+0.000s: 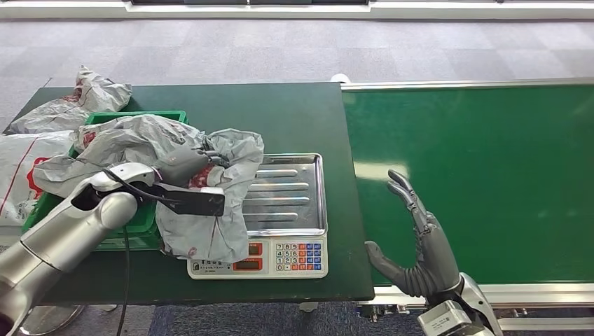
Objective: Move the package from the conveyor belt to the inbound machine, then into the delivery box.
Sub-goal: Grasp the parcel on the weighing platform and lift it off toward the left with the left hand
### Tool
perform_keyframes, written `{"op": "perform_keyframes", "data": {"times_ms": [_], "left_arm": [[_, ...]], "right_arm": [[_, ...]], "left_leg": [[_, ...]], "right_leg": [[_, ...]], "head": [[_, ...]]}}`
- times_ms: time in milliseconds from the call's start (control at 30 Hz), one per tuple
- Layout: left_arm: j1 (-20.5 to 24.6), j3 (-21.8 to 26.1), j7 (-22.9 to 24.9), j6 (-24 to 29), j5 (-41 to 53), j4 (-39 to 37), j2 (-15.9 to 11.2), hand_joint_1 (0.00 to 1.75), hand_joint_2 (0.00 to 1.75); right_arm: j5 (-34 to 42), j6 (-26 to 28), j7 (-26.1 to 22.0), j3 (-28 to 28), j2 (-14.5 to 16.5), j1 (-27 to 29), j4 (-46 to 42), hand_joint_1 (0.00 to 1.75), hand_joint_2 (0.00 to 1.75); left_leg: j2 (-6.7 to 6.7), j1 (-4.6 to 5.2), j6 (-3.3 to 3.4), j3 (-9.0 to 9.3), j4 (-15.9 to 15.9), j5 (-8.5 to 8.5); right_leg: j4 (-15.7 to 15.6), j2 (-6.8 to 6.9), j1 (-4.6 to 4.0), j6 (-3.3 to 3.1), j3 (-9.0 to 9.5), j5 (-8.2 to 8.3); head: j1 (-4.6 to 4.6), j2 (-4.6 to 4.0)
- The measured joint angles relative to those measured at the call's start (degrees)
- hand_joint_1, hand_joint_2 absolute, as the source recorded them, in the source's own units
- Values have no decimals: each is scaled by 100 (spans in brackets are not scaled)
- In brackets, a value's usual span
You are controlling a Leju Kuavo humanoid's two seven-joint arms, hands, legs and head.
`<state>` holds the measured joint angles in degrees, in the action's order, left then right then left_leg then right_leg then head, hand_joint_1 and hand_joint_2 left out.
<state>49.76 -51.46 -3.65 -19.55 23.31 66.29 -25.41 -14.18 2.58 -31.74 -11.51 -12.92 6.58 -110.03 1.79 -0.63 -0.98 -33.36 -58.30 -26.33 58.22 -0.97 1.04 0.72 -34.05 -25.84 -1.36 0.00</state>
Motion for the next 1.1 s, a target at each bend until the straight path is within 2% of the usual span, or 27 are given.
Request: {"op": "perform_keyframes", "data": {"times_ms": [200,500,900,1100], "left_arm": [[413,282,67,79,37,480,-47,175,175],[876,418,135,314,143,899,156,175,175],[1041,421,203,356,207,997,287,175,175],[1067,421,177,532,510,701,291,175,175]], "right_arm": [[73,44,1,145,8,274,-248,0,175],[160,61,-4,344,74,607,-555,0,175],[223,61,-14,400,74,775,-675,0,175],[233,35,-23,455,74,855,-733,0,175]], "left_leg": [[0,1,0,-13,-1,0],[-6,2,1,-25,-2,0],[-12,2,0,-26,-2,0],[-19,2,1,-26,-2,-1]], "right_leg": [[0,0,1,0,-16,0],[0,-5,2,1,-28,1],[0,-12,2,-1,-31,3],[0,-17,3,-1,-33,3]], "head": [[1,0],[2,0],[2,0],[1,0]]}}
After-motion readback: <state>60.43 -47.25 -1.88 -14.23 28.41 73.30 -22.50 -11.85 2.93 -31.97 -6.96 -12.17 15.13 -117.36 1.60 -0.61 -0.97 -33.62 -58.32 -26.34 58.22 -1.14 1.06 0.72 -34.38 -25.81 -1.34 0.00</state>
